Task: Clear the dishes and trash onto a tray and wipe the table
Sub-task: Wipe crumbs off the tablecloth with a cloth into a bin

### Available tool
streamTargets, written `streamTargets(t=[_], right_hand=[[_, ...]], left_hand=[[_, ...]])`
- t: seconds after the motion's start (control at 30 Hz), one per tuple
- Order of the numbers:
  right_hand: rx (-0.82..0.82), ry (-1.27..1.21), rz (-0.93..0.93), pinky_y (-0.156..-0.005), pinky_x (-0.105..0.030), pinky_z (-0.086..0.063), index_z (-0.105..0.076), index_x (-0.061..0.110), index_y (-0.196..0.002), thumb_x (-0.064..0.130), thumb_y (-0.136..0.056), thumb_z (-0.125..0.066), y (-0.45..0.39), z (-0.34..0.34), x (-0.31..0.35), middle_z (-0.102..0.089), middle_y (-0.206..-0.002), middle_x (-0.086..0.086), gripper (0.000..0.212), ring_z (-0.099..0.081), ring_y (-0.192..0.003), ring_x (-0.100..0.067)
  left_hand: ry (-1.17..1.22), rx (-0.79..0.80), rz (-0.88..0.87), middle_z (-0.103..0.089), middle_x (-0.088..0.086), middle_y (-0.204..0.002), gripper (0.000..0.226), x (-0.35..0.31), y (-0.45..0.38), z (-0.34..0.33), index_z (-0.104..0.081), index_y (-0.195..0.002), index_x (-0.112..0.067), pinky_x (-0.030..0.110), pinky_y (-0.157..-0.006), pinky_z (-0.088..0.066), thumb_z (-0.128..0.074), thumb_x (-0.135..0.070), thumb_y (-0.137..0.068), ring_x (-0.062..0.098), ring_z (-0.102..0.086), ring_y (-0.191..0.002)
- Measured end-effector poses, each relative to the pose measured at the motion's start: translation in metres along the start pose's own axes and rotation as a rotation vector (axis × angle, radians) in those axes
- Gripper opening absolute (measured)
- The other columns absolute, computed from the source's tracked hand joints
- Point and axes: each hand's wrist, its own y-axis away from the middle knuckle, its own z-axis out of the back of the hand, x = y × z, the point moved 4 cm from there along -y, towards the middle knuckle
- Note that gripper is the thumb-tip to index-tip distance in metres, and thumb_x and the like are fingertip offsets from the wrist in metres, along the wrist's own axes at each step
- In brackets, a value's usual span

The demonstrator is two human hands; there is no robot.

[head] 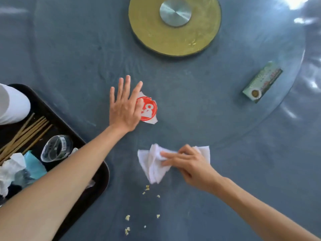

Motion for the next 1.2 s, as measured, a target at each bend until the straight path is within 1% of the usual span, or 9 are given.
streamTargets(t=[0.07, 0.2, 0.27, 0.33, 0.43, 0.63, 0.8, 1.03, 1.2], right_hand=[[-0.044, -0.101, 0.005, -0.078, -0.039, -0.053, -0.076, 0.024, -0.123, -0.011, -0.09, -0.061, -0.008, 0.026, 0.002, -0.063, -0.141, 0.019, 0.05, -0.051, -0.085, -0.022], [-0.463, -0.048, -0.069, -0.09, -0.02, -0.047, -0.074, 0.02, -0.121, 0.006, -0.103, -0.06, -0.087, 0.127, -0.046, -0.064, -0.131, 0.032, 0.027, -0.054, -0.086, -0.002], [-0.553, 0.12, -0.185, -0.09, -0.015, -0.039, -0.074, 0.015, -0.122, 0.012, -0.103, -0.057, -0.139, 0.171, -0.095, -0.076, -0.119, 0.013, 0.026, -0.064, -0.089, -0.012], [-0.494, 0.217, -0.406, -0.096, -0.03, -0.04, -0.07, 0.018, -0.132, 0.021, -0.107, -0.05, -0.171, 0.184, -0.146, -0.075, -0.125, -0.006, 0.032, -0.06, -0.105, -0.037], [-0.411, 0.294, -0.569, -0.098, -0.042, -0.04, -0.064, 0.032, -0.139, 0.025, -0.111, -0.043, -0.172, 0.154, -0.169, -0.058, -0.15, 0.01, 0.036, -0.05, -0.117, -0.037], [-0.313, 0.261, -0.183, -0.075, -0.048, -0.048, -0.073, 0.027, -0.126, -0.004, -0.081, -0.059, -0.082, 0.055, -0.086, -0.062, -0.145, 0.013, 0.057, -0.049, -0.089, -0.028], [0.006, 0.149, 0.073, -0.07, -0.041, -0.047, -0.073, 0.03, -0.125, -0.013, -0.073, -0.059, 0.005, 0.005, -0.015, -0.056, -0.149, 0.02, 0.068, -0.048, -0.089, -0.023], [-0.456, 0.039, -0.033, -0.087, -0.032, -0.037, -0.071, 0.014, -0.13, -0.007, -0.1, -0.053, -0.096, 0.119, -0.061, -0.067, -0.139, -0.005, 0.042, -0.067, -0.103, -0.026], [-0.534, 0.28, -0.412, -0.099, -0.043, -0.042, -0.07, 0.022, -0.132, 0.018, -0.11, -0.045, -0.186, 0.178, -0.171, -0.057, -0.149, -0.002, 0.034, -0.055, -0.119, -0.038]], left_hand=[[0.104, -0.003, 0.058, -0.017, 0.009, -0.171, 0.061, 0.007, -0.006, 0.013, -0.04, -0.156, -0.025, 0.055, -0.126, -0.003, -0.03, -0.045, -0.099, 0.027, -0.007, -0.159], [0.289, -0.058, 0.061, -0.025, 0.011, -0.168, 0.059, -0.041, -0.013, 0.021, -0.046, -0.151, -0.01, 0.056, -0.124, -0.007, -0.025, -0.036, -0.102, 0.028, -0.009, -0.158], [0.318, -0.024, -0.014, -0.021, 0.009, -0.169, 0.057, -0.081, -0.005, 0.01, -0.038, -0.156, -0.011, 0.053, -0.125, -0.006, -0.026, -0.033, -0.105, 0.029, -0.008, -0.159], [0.258, 0.019, -0.035, -0.014, 0.005, -0.171, 0.057, -0.103, 0.009, -0.007, -0.027, -0.161, -0.016, 0.049, -0.127, -0.003, -0.029, -0.031, -0.107, 0.024, -0.005, -0.159], [0.058, -0.001, -0.056, -0.011, 0.002, -0.172, 0.059, -0.1, 0.02, -0.023, -0.018, -0.163, -0.014, 0.045, -0.128, -0.005, -0.028, -0.031, -0.108, 0.02, -0.006, -0.159], [0.038, -0.008, -0.112, -0.014, 0.007, -0.171, 0.062, -0.058, 0.01, -0.021, -0.024, -0.161, -0.01, 0.045, -0.128, -0.008, -0.025, -0.028, -0.102, 0.021, -0.01, -0.158], [0.077, 0.007, -0.151, -0.023, 0.005, -0.169, 0.059, -0.029, 0.001, 0.003, -0.033, -0.159, -0.016, 0.042, -0.128, -0.008, -0.031, -0.021, -0.101, 0.021, -0.016, -0.157], [0.139, 0.013, 0.142, -0.02, 0.018, -0.168, 0.056, -0.057, -0.015, 0.011, -0.043, -0.149, -0.003, 0.052, -0.123, -0.014, -0.041, -0.02, -0.096, 0.035, -0.011, -0.157], [0.042, -0.039, 0.185, -0.006, 0.005, -0.173, 0.057, -0.091, 0.007, -0.016, -0.022, -0.162, -0.029, 0.049, -0.126, -0.002, -0.035, -0.032, -0.107, 0.025, -0.002, -0.159]])
